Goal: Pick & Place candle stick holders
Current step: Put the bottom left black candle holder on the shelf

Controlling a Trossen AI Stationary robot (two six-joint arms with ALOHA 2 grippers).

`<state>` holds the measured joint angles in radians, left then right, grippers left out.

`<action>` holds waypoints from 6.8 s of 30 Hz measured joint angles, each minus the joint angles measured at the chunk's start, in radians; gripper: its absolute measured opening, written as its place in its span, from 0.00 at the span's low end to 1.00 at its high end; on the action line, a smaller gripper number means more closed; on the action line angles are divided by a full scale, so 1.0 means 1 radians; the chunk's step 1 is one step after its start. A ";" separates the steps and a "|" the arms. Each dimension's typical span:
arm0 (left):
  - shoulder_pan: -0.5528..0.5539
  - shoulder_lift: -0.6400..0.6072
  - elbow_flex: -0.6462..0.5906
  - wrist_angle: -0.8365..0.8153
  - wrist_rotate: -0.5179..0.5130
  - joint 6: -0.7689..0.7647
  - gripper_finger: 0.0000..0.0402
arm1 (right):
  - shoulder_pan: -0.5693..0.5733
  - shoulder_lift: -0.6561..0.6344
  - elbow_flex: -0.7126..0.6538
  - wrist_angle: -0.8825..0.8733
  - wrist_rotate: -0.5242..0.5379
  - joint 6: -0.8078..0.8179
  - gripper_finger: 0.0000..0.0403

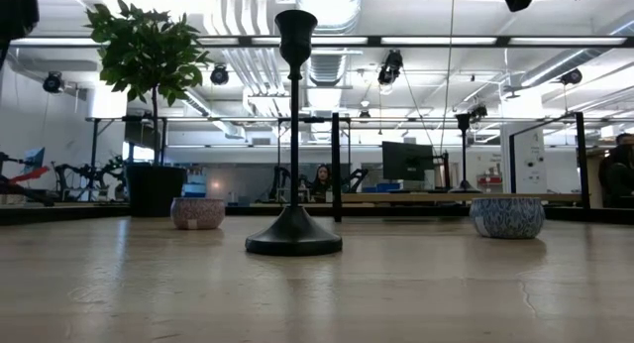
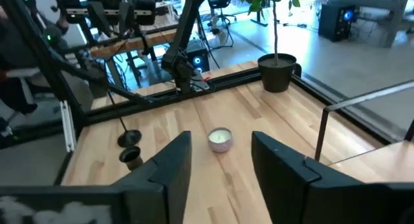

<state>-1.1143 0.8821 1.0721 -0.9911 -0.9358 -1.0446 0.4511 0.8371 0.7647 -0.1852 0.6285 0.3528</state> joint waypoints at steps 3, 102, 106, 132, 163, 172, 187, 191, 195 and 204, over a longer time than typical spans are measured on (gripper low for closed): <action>-0.026 0.038 -0.014 -0.069 0.039 -0.121 0.25 | 0.000 0.001 0.000 0.001 0.000 -0.039 0.42; -0.030 0.278 -0.120 0.098 0.128 -0.473 0.05 | 0.000 0.002 0.000 -0.073 0.003 -0.091 0.20; 0.028 0.259 -0.013 -0.011 0.122 -0.399 0.05 | 0.000 0.002 0.000 -0.073 0.003 -0.079 0.18; 1.262 0.324 0.389 0.250 0.930 1.067 0.05 | 0.000 0.002 0.000 -0.063 0.175 0.037 0.18; 1.388 0.922 0.913 0.250 1.216 1.287 0.05 | -0.087 0.001 0.000 -0.033 0.288 0.060 0.36; 1.389 1.025 1.088 0.223 1.239 1.300 0.05 | -0.136 0.011 0.000 -0.033 0.282 0.099 0.47; 1.389 1.050 1.111 0.181 1.239 1.297 0.05 | -0.286 0.209 0.000 0.194 0.163 -0.060 0.55; 1.388 1.049 1.110 0.180 1.239 1.296 0.05 | -0.330 0.247 0.000 0.251 0.134 -0.073 0.53; 1.389 1.049 1.109 0.180 1.239 1.295 0.05 | -0.364 0.282 0.000 0.320 0.102 -0.076 0.52; 1.388 1.049 1.109 0.177 1.239 1.295 0.05 | -0.411 0.348 0.001 0.437 0.022 -0.077 0.44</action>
<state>0.2742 1.9312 2.1807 -0.8141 0.3027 0.2501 0.0403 1.1849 0.7654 0.2519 0.6502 0.2761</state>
